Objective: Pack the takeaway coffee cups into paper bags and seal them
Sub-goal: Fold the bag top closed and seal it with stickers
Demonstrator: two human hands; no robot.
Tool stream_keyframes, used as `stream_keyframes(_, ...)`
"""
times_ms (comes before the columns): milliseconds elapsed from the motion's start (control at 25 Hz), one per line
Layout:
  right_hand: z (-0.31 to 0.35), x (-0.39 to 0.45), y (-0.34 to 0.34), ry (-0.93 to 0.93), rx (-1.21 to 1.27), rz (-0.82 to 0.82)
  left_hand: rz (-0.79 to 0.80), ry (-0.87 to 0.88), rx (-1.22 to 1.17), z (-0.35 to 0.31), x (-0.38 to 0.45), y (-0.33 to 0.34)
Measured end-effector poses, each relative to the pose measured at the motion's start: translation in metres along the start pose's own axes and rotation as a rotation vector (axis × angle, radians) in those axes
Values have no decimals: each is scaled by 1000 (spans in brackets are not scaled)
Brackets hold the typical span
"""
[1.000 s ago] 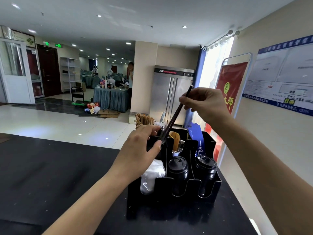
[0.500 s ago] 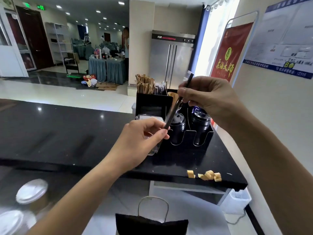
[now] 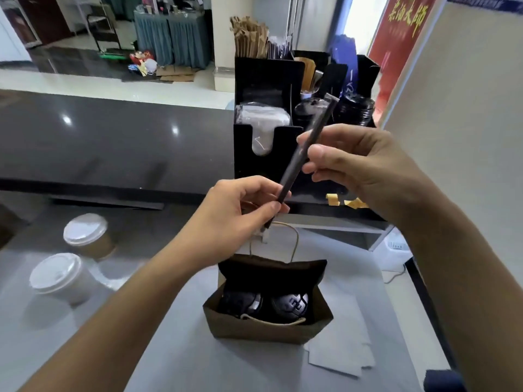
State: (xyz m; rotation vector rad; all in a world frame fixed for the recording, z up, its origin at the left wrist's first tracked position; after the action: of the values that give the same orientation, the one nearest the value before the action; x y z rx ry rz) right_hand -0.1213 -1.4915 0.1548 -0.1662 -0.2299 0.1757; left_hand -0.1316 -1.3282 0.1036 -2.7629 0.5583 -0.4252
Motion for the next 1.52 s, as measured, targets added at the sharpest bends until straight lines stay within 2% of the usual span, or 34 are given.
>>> stream_keyframes(80, -16, -17, 7, 20, 21, -4, 49, -31, -5, 10, -11, 8)
stream_keyframes(240, -31, -42, 7, -6, 9, -128, 96, -33, 44, 17, -28, 17)
stream_keyframes(400, -28, -63, -4, -116, -20, -272, -10, 86, 250, 10, -42, 2)
stream_keyframes(560, -28, -86, -18, -175, 57, -349, -90, 146, 358, 12, -62, -11)
stream_keyframes(760, -51, -107, -9, -112, -114, -327, -41, 74, 581, 62, -83, -12)
stream_keyframes(1000, -93, -114, 19, -75, -250, -226, 70, -8, 695, 116, -92, 5)
stream_keyframes(1200, -106, -108, 54, -152, -477, -55, 194, -66, 795, 130, -95, 14)
stream_keyframes(1400, -108, -101, 95, -372, -1052, 23, 232, -120, 745, 137, -97, 15)
stream_keyframes(1440, -115, -98, 102, -375, -1143, 51, 234, -125, 732, 138, -97, 15)
stream_keyframes(1520, -139, -88, 111, -259, -1294, 105, 235, -140, 707, 139, -98, 16)
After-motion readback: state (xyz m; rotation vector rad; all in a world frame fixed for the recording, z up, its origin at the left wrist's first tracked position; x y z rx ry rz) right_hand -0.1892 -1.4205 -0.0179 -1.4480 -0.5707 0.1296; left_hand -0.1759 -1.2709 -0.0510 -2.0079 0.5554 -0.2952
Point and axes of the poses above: each hand's wrist, its own x-axis towards the middle knuckle, its own y-axis out of the palm, z = x × y, the point moved 10 cm from there along x, towards the middle knuckle, and after that the axes turned 3 degrees about -x, right-handed, at the moved point
